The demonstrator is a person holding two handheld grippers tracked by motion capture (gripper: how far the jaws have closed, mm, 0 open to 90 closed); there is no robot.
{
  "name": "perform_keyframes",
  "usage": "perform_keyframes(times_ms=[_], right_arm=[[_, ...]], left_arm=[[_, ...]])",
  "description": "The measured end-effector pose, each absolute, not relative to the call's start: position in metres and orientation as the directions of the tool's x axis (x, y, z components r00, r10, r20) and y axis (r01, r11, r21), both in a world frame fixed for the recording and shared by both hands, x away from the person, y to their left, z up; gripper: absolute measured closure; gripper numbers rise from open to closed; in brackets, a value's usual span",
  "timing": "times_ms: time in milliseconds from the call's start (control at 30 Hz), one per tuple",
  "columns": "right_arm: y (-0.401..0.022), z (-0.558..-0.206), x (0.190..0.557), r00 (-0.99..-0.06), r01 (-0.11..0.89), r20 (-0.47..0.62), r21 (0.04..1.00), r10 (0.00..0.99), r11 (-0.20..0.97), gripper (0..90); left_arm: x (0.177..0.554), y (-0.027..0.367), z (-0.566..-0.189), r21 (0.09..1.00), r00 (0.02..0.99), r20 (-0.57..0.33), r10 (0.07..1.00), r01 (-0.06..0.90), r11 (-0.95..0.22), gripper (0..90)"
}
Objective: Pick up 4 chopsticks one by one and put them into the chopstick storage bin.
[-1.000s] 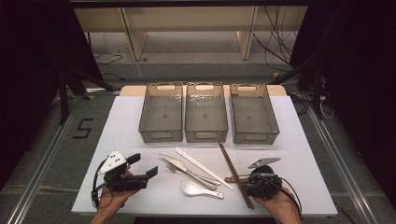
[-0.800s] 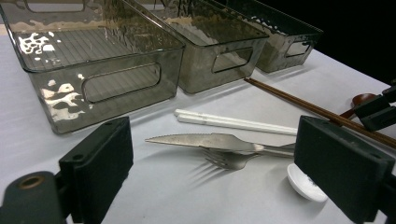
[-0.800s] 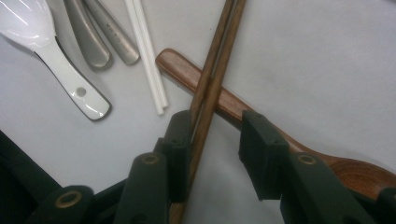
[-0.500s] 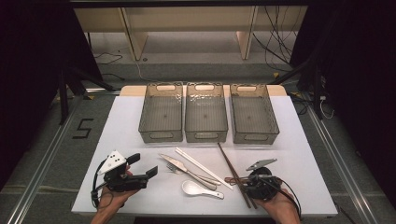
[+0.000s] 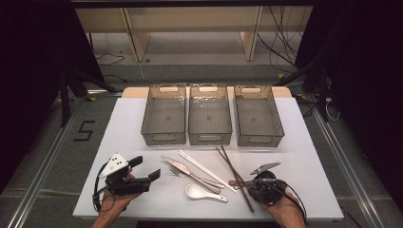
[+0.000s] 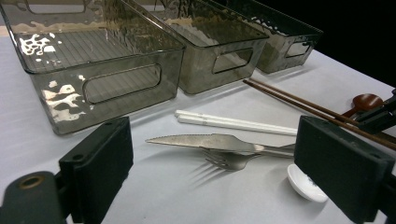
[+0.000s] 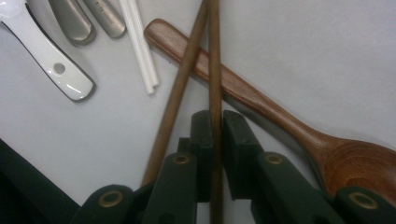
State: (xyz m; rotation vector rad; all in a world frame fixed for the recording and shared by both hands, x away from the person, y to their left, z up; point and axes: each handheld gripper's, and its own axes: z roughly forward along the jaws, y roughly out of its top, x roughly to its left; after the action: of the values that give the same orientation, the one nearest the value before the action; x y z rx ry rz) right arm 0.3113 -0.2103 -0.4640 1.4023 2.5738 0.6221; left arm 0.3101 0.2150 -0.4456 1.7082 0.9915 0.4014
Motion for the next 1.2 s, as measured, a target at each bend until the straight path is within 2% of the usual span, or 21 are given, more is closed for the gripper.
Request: perform_keyframes(times_ms=[433,833,1200], right_arm=[[-0.214,-0.455,0.308,-0.579,0.732,0.039,0.465,0.815,0.498,85.0],[-0.211,-0.439,0.305,-0.606,0.679,0.038,0.544,0.794,0.492,85.0],[-0.191,-0.423,0.322,-0.635,0.630,0.029,0.598,0.772,0.495,85.0]], left_arm=[[0.310,0.215,-0.446,0.904,0.594,-0.200,0.779,0.419,-0.087,11.2],[0.311,0.215,-0.446,0.903,0.590,-0.199,0.782,0.420,-0.087,11.2],[0.311,0.216,-0.446,0.903,0.588,-0.200,0.784,0.420,-0.085,11.2]])
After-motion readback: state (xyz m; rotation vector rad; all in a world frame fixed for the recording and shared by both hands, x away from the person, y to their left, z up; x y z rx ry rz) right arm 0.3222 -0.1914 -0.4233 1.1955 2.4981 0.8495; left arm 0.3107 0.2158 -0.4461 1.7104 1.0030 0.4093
